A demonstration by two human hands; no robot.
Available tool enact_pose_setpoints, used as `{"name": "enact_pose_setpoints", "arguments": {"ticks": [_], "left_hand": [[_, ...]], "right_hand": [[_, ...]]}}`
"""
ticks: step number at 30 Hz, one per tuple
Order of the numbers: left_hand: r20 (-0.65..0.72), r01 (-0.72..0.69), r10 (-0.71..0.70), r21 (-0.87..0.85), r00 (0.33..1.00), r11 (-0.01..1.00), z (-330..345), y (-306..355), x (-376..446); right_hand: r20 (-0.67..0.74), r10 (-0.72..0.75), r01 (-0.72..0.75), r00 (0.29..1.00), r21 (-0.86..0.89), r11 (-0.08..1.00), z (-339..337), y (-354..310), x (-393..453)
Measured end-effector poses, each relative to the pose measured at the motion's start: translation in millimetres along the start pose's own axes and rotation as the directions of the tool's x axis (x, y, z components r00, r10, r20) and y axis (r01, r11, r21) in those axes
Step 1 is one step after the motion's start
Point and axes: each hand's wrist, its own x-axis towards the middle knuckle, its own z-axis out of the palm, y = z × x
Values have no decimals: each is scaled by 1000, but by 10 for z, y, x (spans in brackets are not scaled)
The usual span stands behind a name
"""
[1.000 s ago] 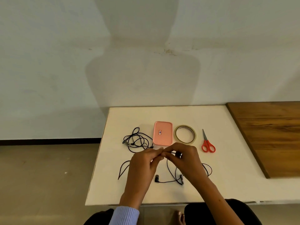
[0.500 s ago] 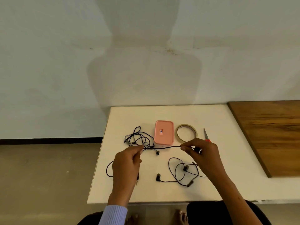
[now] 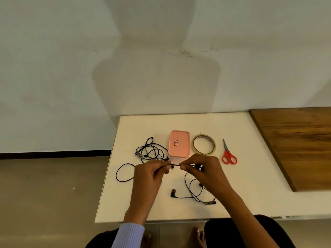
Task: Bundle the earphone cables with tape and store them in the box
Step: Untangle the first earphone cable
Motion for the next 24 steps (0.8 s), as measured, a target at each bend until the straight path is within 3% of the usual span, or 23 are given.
{"name": "enact_pose_setpoints", "arguments": {"ticks": [4, 6, 8, 11, 14, 17, 21, 24], "left_hand": [[-125, 101, -111, -83, 986, 991, -127, -75, 12], [-70, 141, -145, -63, 987, 988, -117, -75, 2], [50, 152, -156, 75, 986, 986, -74, -52, -3], [177, 57, -119, 320, 977, 946, 49, 43, -21], [62, 72, -103, 385, 993, 920, 91, 152, -19], [-30, 115, -113, 445, 993, 888, 64, 132, 21], [104, -65, 23, 422, 994, 904, 145, 138, -11], [107, -91, 60, 322, 992, 942, 180, 143, -32]], "right_hand": [[-127, 62, -61, 990, 8, 998, -213, 117, -13], [-184, 66, -71, 981, -18, 997, -237, 156, -24], [-209, 62, -70, 976, -32, 997, -198, 158, -21], [-154, 3, -16, 988, -82, 997, -78, 106, -3], [-67, -36, 25, 997, -161, 987, 37, 58, 1], [-68, -35, 22, 997, -187, 982, 53, 80, 12], [-64, -53, 40, 997, -188, 981, 96, 70, 12], [-75, -61, 52, 995, -121, 991, 152, 28, 11]]}}
